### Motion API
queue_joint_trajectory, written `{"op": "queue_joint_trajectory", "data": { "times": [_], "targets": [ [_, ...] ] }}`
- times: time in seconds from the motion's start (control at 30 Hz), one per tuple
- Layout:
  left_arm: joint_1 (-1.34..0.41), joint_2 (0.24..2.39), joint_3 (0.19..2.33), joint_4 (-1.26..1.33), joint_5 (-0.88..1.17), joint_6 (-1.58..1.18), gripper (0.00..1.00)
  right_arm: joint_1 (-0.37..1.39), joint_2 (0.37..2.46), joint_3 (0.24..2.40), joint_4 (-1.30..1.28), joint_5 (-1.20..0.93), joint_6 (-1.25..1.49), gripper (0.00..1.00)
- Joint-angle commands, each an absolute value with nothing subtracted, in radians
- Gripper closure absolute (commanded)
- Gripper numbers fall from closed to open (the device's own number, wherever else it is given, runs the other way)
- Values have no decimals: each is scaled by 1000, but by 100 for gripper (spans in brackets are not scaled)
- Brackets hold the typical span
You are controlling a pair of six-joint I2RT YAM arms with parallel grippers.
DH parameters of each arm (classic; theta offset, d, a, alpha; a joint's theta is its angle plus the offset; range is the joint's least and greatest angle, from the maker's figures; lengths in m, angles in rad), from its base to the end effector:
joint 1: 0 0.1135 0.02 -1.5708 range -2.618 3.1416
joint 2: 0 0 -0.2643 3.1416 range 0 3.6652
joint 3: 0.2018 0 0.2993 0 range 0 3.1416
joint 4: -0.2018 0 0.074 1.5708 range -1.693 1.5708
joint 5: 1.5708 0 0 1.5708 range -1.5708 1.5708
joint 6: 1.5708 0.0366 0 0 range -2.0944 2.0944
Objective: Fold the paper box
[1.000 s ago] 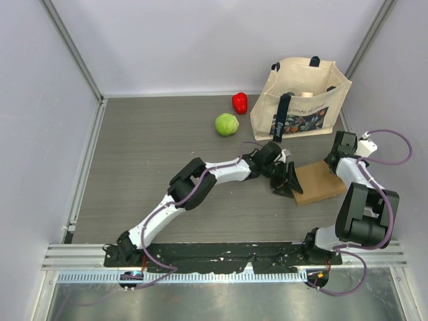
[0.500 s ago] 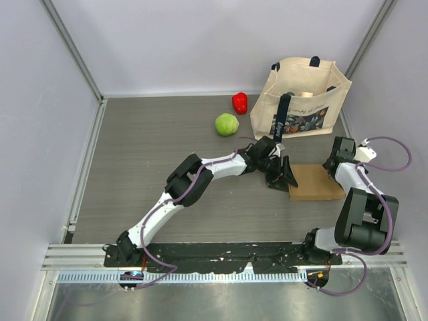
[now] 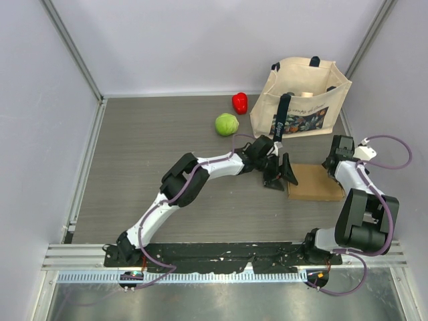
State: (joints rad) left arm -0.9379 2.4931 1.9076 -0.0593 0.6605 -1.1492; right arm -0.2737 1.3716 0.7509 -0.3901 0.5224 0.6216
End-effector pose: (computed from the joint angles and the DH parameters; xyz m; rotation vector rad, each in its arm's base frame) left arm 0.3311 -0.4894 0.0992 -0.1680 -2.6286 1.5678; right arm 0.2813 -0.0979 0.1613 1.2339 2.1334 -0.5247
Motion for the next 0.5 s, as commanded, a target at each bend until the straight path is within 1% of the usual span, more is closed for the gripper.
{"op": "queue_joint_trajectory", "data": {
  "times": [0.0, 0.13, 0.23, 0.27, 0.3, 0.37, 0.4, 0.47],
  "targets": [
    [-917, 2375, 1856, -44, 641, -1118, 24, -270, 1328, 824, -420, 624, 627, 19],
    [-904, 2277, 1769, -92, 618, -1027, 22, -242, 1286, 842, -465, 695, 609, 19],
    [-888, 2133, 1673, -179, 536, -881, 21, -111, 1229, 883, -504, 774, 562, 19],
    [-882, 2091, 1643, -222, 508, -849, 22, -1, 1218, 905, -529, 794, 555, 19],
    [-877, 2007, 1613, -241, 453, -810, 21, 85, 1201, 926, -558, 831, 577, 19],
    [-861, 1921, 1527, -290, 398, -720, 21, 237, 1171, 969, -595, 835, 580, 19],
    [-854, 1822, 1497, -307, 338, -694, 21, 385, 1136, 974, -589, 830, 580, 19],
    [-833, 1719, 1419, -354, 284, -621, 21, 506, 1105, 968, -540, 821, 592, 19]
  ]
}}
